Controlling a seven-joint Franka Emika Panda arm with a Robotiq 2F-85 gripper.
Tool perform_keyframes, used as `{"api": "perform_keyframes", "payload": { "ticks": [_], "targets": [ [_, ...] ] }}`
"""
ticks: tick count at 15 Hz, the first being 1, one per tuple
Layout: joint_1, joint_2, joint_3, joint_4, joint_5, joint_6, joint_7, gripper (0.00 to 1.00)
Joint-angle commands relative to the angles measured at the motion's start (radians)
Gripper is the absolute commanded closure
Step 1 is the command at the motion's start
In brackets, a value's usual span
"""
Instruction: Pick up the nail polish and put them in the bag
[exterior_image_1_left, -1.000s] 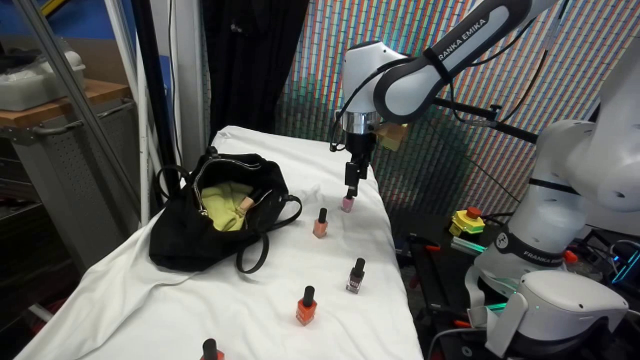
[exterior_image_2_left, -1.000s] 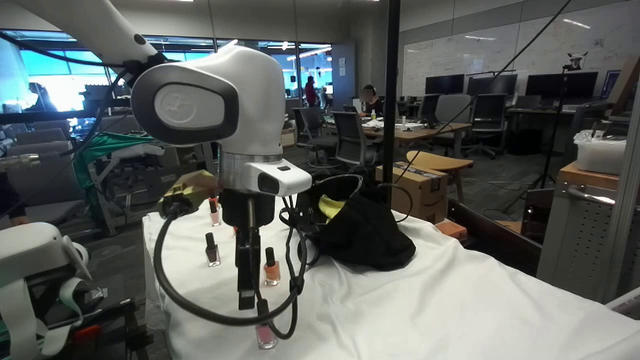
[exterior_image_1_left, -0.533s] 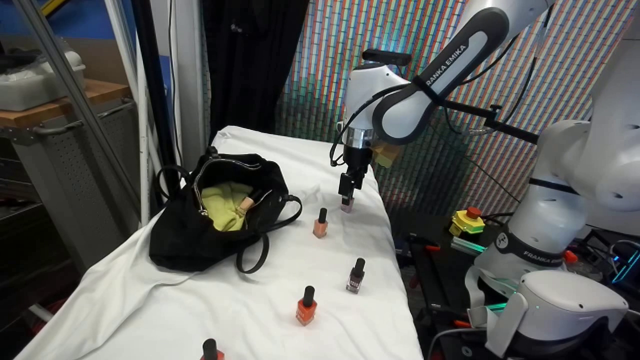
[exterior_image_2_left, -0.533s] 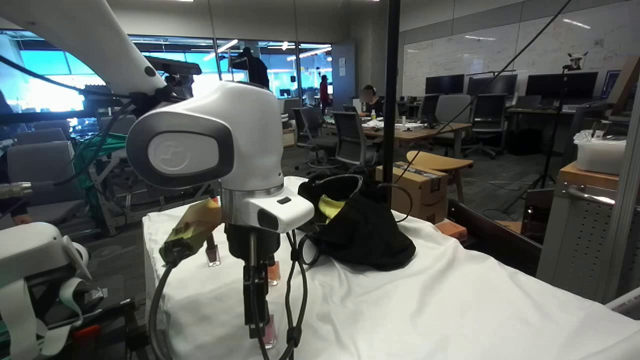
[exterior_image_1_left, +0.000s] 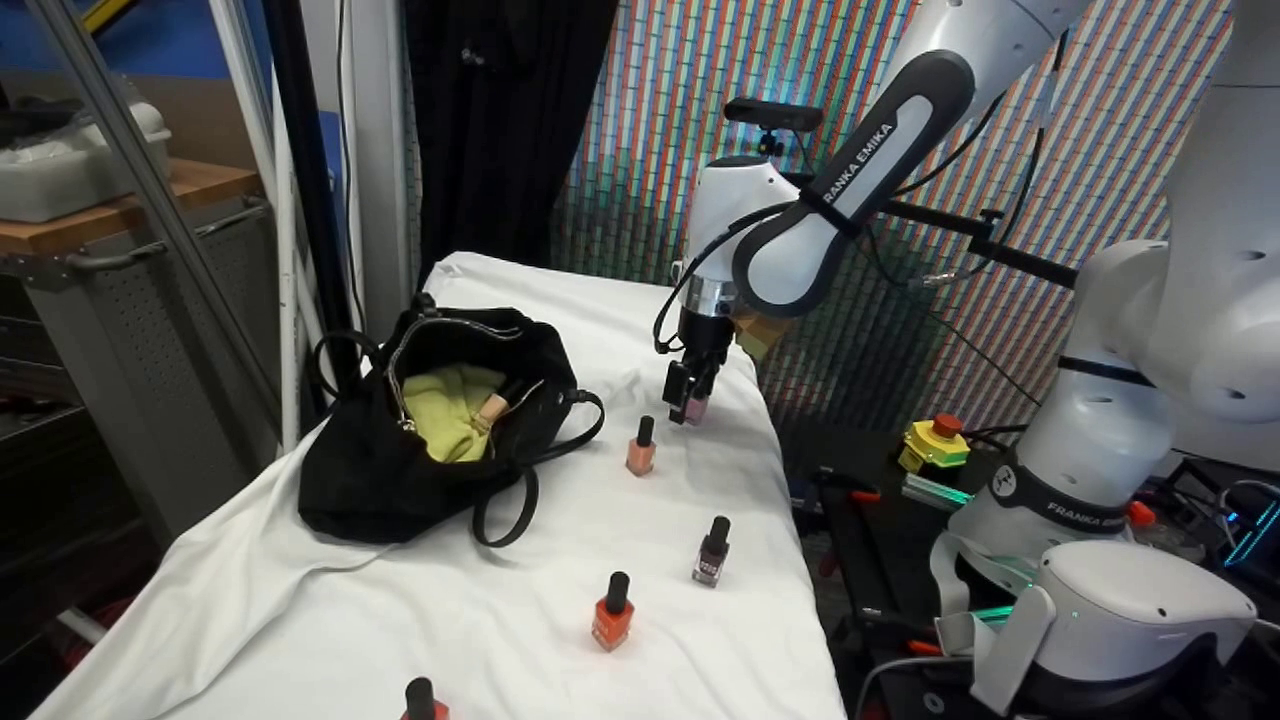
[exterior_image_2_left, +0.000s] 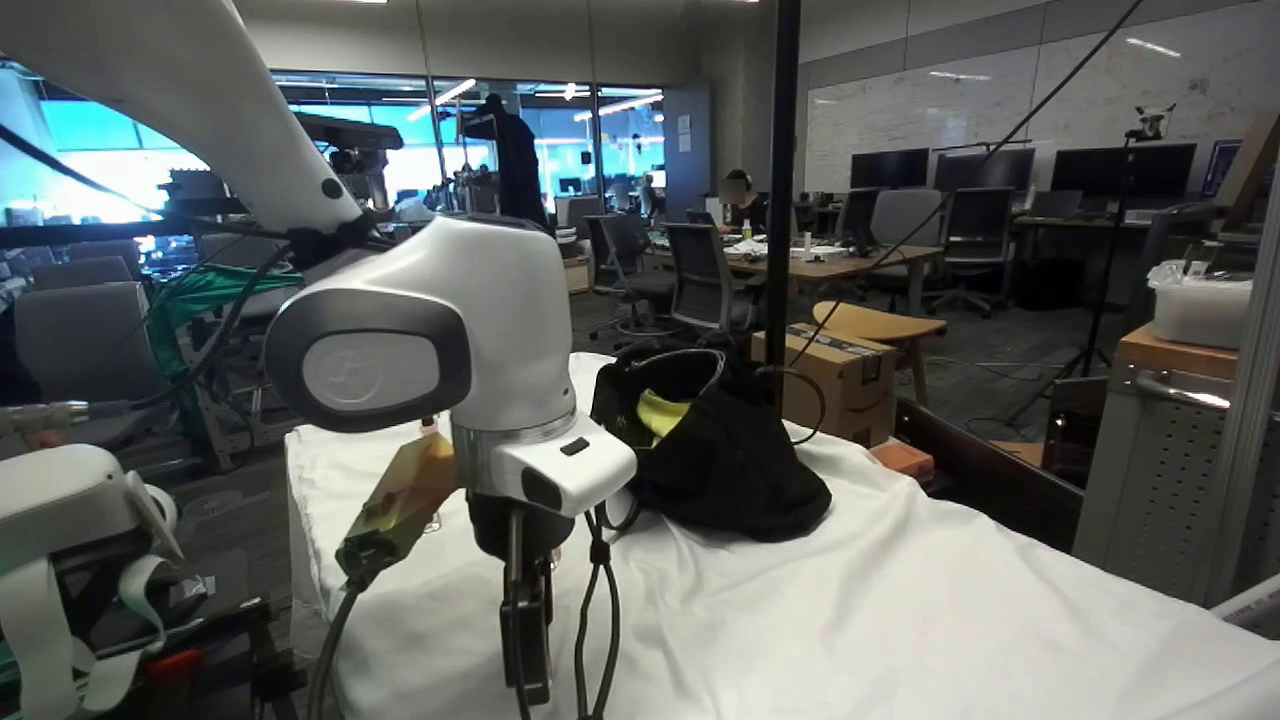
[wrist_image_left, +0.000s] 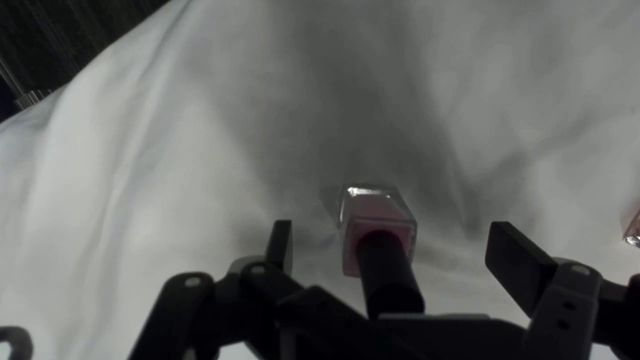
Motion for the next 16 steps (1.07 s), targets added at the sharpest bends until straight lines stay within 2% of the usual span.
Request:
{"api": "perform_keyframes", "payload": {
  "ticks": [1, 10, 11, 13, 16],
  "targets": [
    [-0.006, 0.031, -0.012, -0.002, 0.03, 0.044, -0.014, 0.0],
    [-0.011, 0.042, -0.008, 0.007, 0.066, 0.041, -0.034, 0.0],
    [-0.011, 0.042, -0.007, 0.006, 0.067, 0.042, -0.035, 0.06],
    [-0.005, 0.045, -0.008, 0.007, 0.057, 0.042, -0.029, 0.33],
    [-0.001, 0.044, -0.007, 0.005, 0.05, 0.044, -0.026, 0.54]
  ]
}}
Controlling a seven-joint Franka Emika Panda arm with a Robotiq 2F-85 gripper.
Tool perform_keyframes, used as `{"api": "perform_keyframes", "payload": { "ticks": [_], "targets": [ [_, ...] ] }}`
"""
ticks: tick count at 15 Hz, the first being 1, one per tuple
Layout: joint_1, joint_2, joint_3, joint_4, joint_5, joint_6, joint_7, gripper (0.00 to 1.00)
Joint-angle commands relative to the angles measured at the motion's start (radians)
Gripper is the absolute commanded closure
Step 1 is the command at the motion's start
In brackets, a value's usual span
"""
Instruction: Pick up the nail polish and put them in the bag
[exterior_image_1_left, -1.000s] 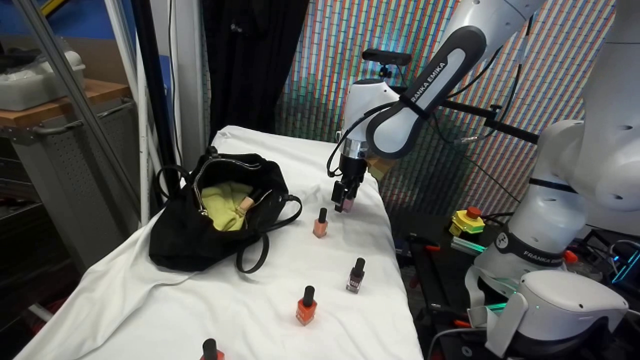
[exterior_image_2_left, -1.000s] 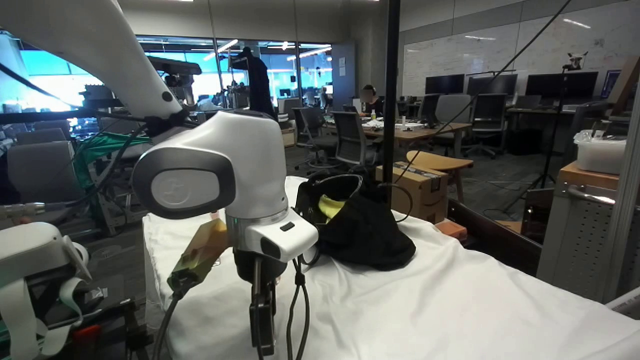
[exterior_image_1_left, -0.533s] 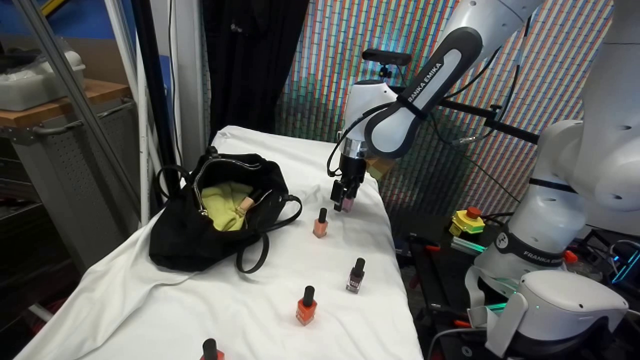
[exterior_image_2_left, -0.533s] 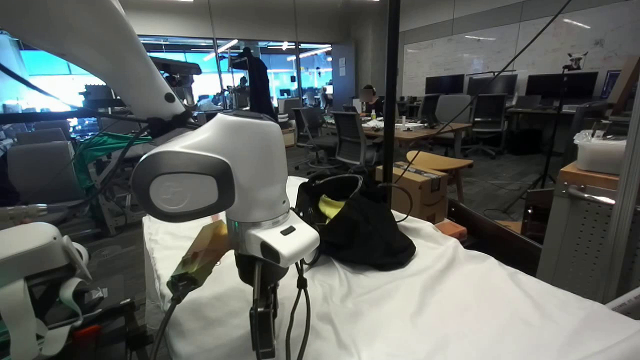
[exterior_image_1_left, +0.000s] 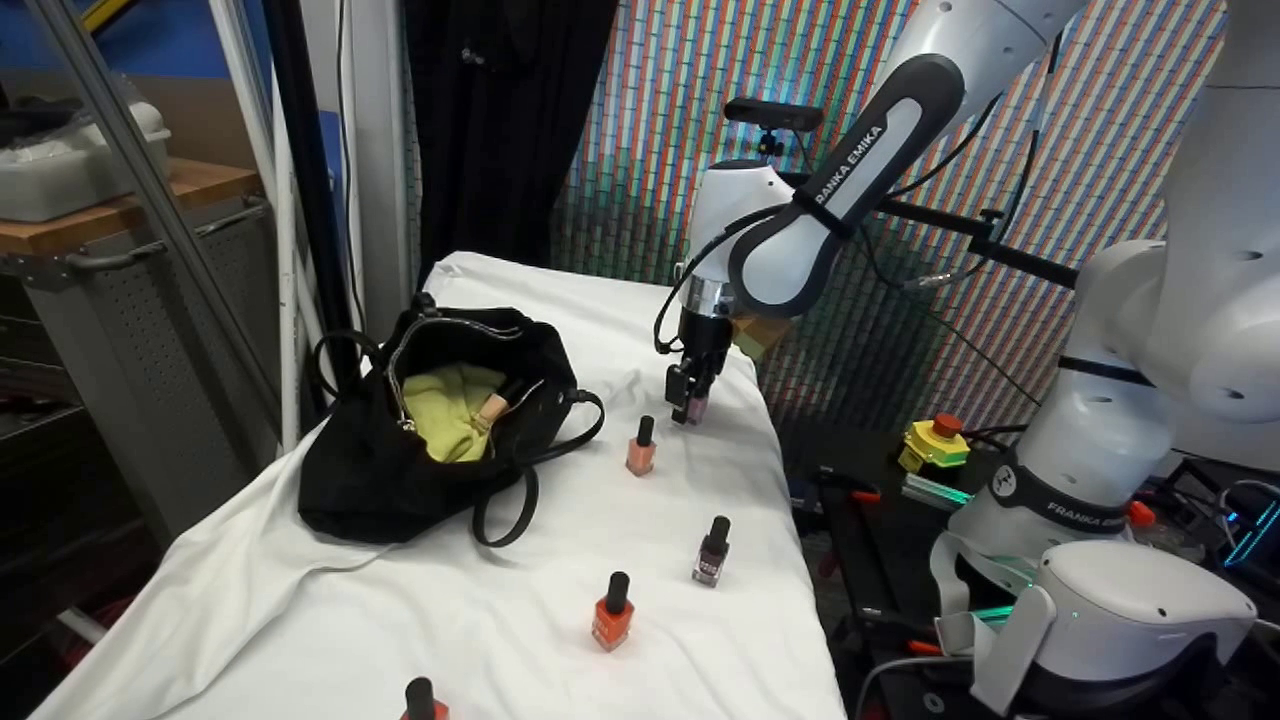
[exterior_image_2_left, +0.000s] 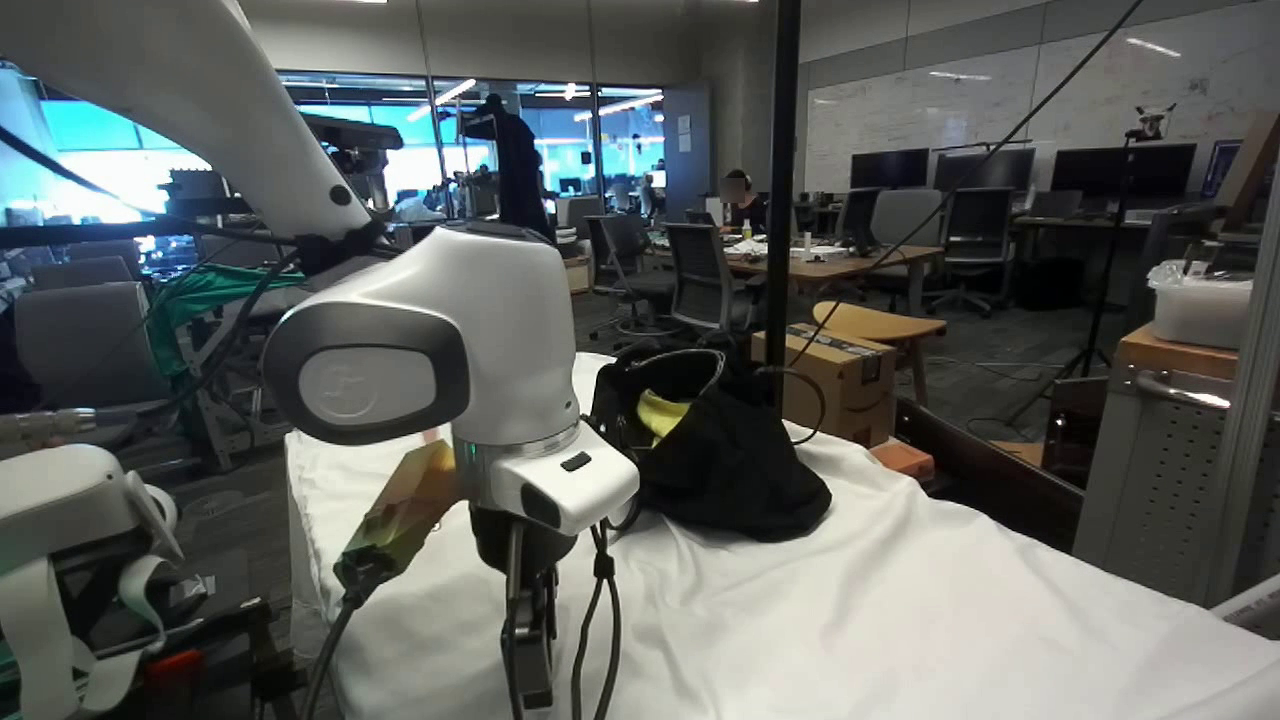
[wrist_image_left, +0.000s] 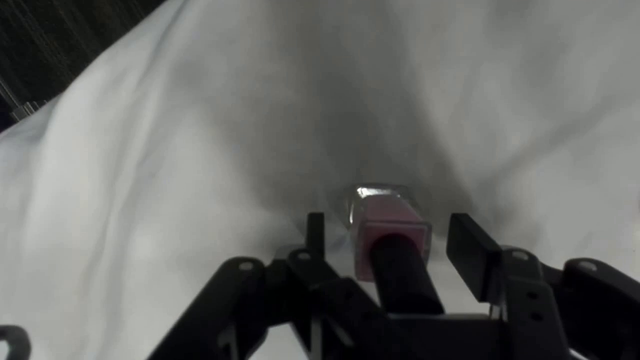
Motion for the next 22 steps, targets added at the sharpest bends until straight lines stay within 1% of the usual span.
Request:
{"api": "perform_keyframes", "payload": {
  "ticks": [1, 5, 7, 10, 12, 14, 18, 22],
  "targets": [
    [0.008, 0.029, -0.002, 0.002, 0.007, 0.024, -0.014, 0.6],
    [0.013, 0.03, -0.005, 0.007, -0.002, 0.011, -0.002, 0.85],
    [0.018, 0.027, -0.009, 0.012, -0.016, -0.008, 0.007, 0.85],
    [0.038, 0.008, -0.018, 0.03, -0.079, -0.062, 0.034, 0.85],
    [0.061, -0.026, -0.02, 0.06, -0.149, -0.144, 0.059, 0.85],
    [0.081, -0.044, -0.011, 0.099, -0.2, -0.213, 0.086, 0.85],
    [0.131, -0.073, 0.023, 0.214, -0.289, -0.342, 0.147, 0.85],
    [0.172, -0.065, 0.073, 0.324, -0.349, -0.406, 0.177, 0.85]
  ]
}}
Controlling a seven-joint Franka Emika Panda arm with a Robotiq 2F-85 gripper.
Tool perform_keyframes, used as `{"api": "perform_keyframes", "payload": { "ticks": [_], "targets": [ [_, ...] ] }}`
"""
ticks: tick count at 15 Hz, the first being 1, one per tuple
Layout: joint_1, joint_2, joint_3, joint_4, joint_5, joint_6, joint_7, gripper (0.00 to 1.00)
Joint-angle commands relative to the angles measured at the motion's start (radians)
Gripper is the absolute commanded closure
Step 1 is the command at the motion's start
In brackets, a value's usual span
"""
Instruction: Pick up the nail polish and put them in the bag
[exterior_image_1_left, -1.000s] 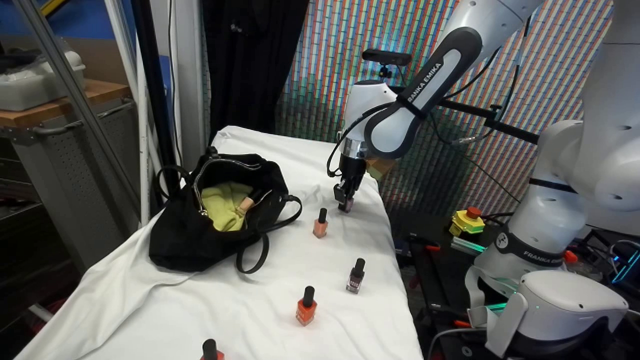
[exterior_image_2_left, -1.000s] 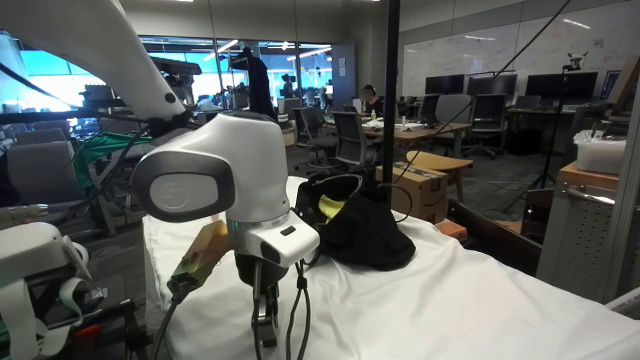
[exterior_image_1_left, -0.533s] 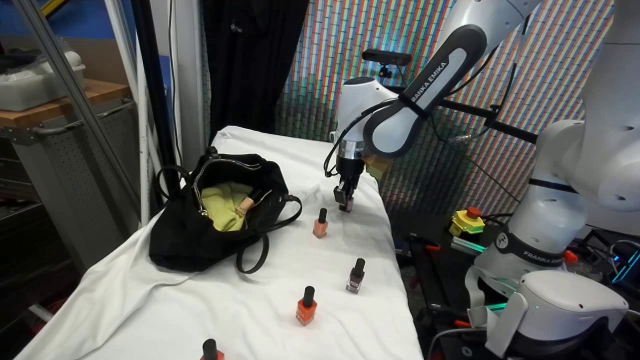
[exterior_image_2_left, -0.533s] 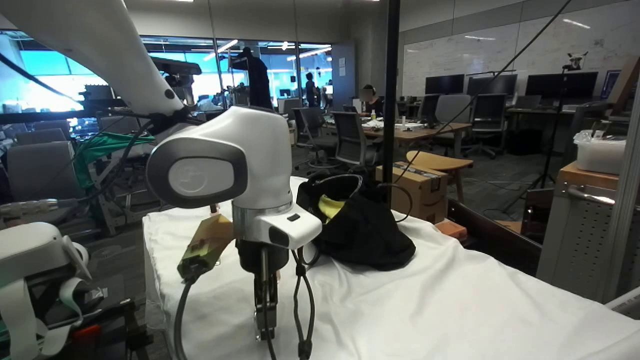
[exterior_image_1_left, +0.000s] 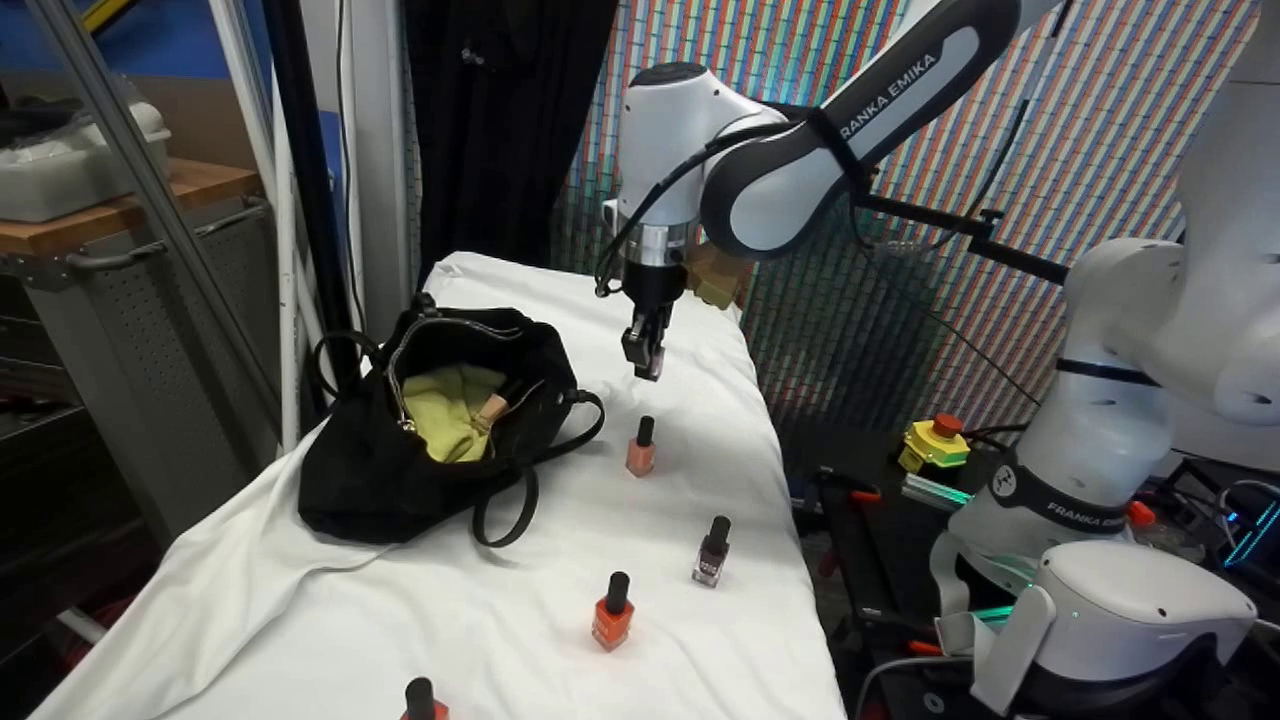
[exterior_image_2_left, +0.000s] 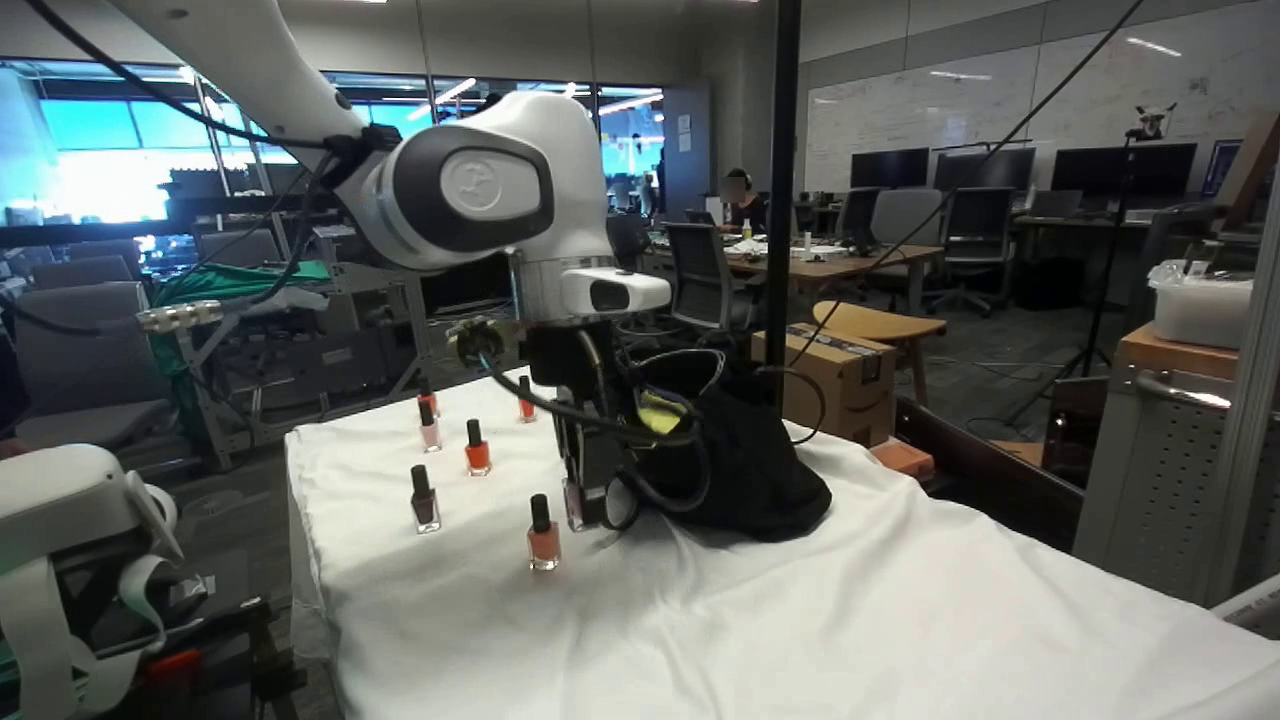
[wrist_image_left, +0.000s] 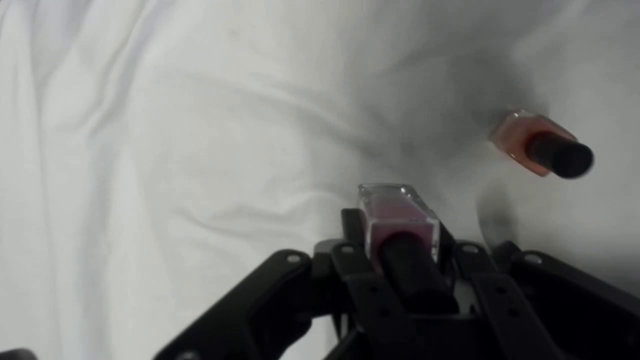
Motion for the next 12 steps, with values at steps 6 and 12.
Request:
{"api": "perform_keyframes", "payload": {
  "ticks": [6, 12],
  "targets": [
    [0.077, 0.038, 0.089, 0.2, -0.12, -0.073, 0.043, 0.85],
    [0.115, 0.126, 0.11, 0.328, -0.139, -0.057, 0.025, 0.85]
  ]
}}
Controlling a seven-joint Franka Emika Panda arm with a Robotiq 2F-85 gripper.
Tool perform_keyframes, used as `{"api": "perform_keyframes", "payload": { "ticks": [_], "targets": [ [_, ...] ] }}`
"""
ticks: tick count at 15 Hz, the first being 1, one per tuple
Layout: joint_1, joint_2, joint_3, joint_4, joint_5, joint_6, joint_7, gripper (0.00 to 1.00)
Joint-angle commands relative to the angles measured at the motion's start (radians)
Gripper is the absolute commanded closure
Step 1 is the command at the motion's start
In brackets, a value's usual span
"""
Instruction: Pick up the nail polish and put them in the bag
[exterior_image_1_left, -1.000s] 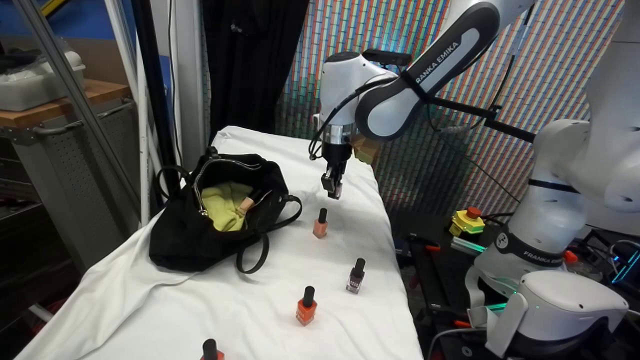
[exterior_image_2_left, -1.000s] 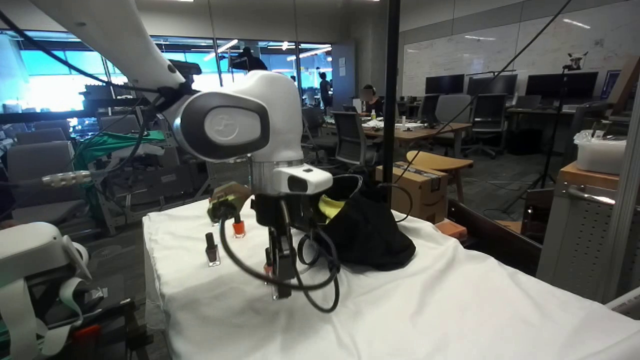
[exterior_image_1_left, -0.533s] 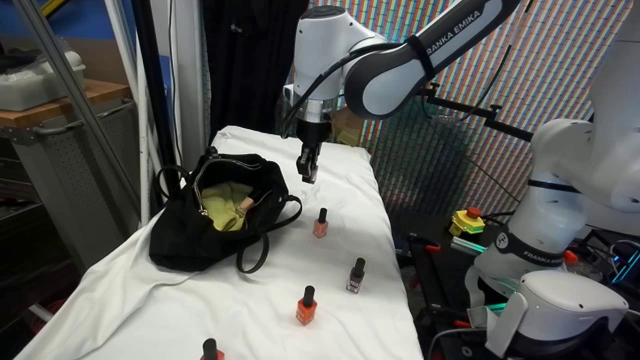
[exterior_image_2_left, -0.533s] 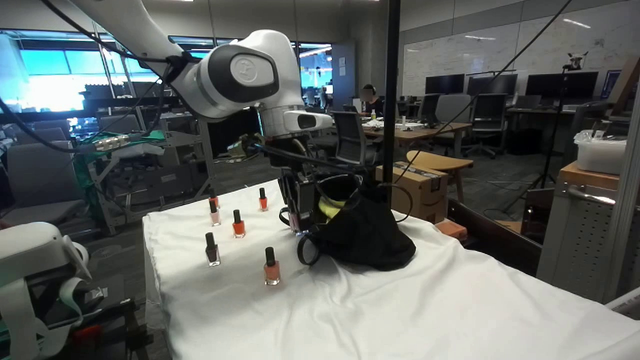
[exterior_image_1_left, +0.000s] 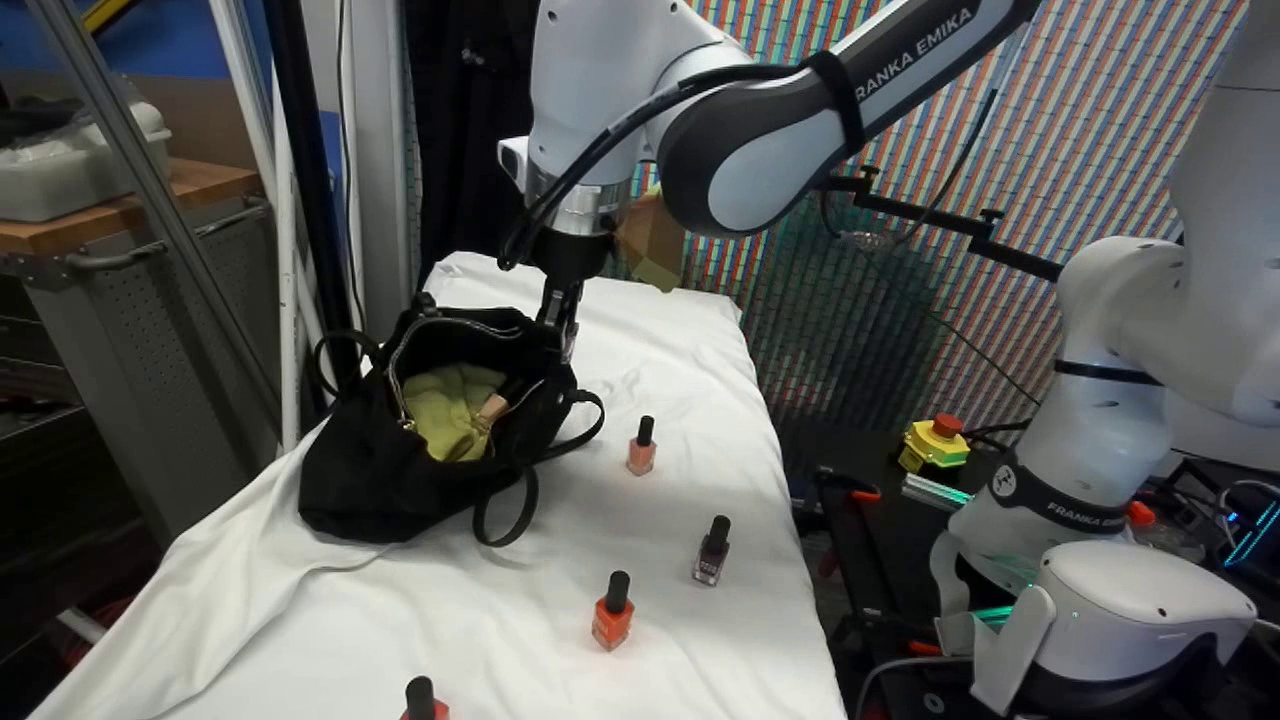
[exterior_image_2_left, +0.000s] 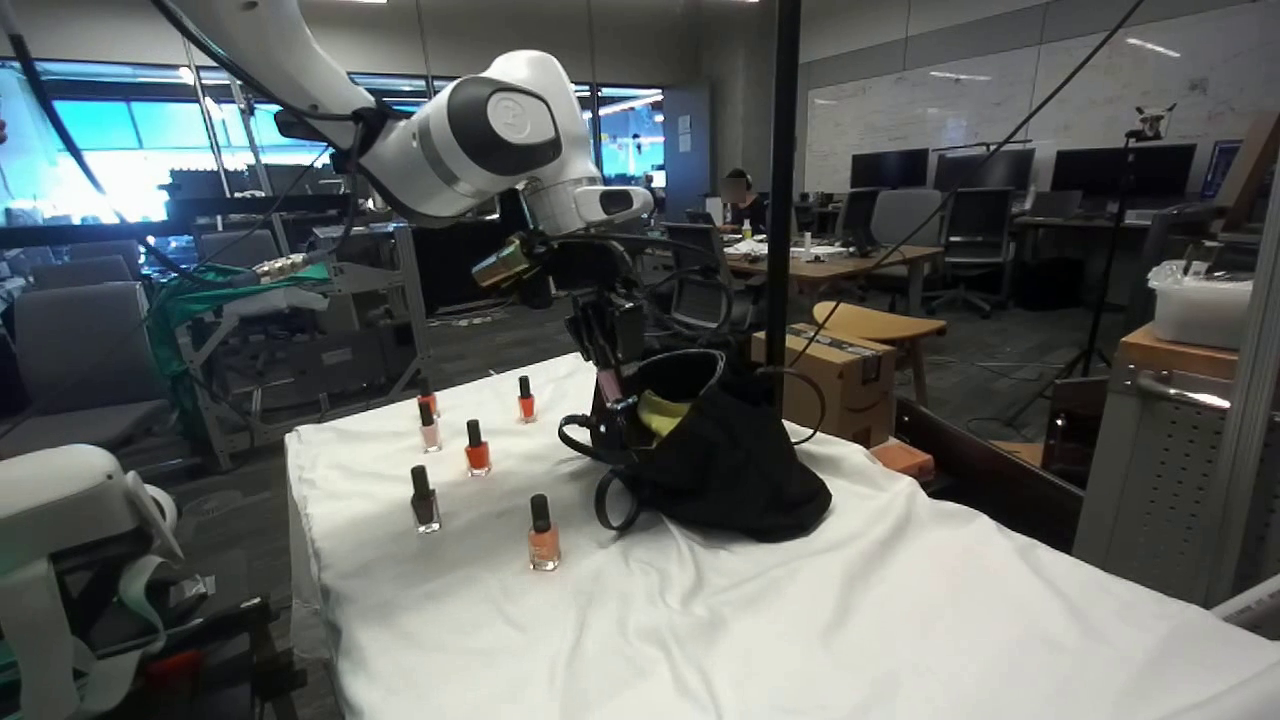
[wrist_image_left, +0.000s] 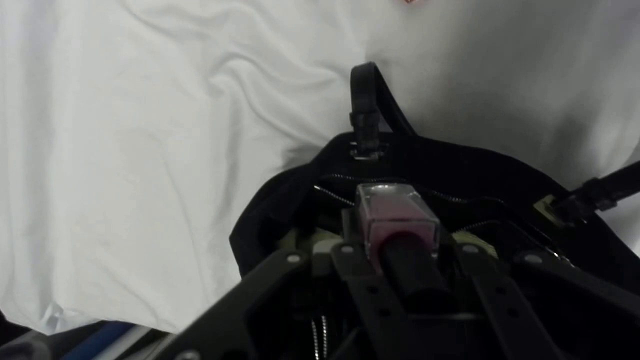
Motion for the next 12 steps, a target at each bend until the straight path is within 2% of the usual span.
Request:
{"api": "perform_keyframes", "payload": {
  "ticks": [1, 12],
  "targets": [
    [0.017, 0.077, 0.005, 0.116, -0.01, 0.001, -0.001, 0.85],
    [0.038, 0.293, -0.029, 0.35, 0.034, 0.097, 0.011, 0.85]
  ]
}}
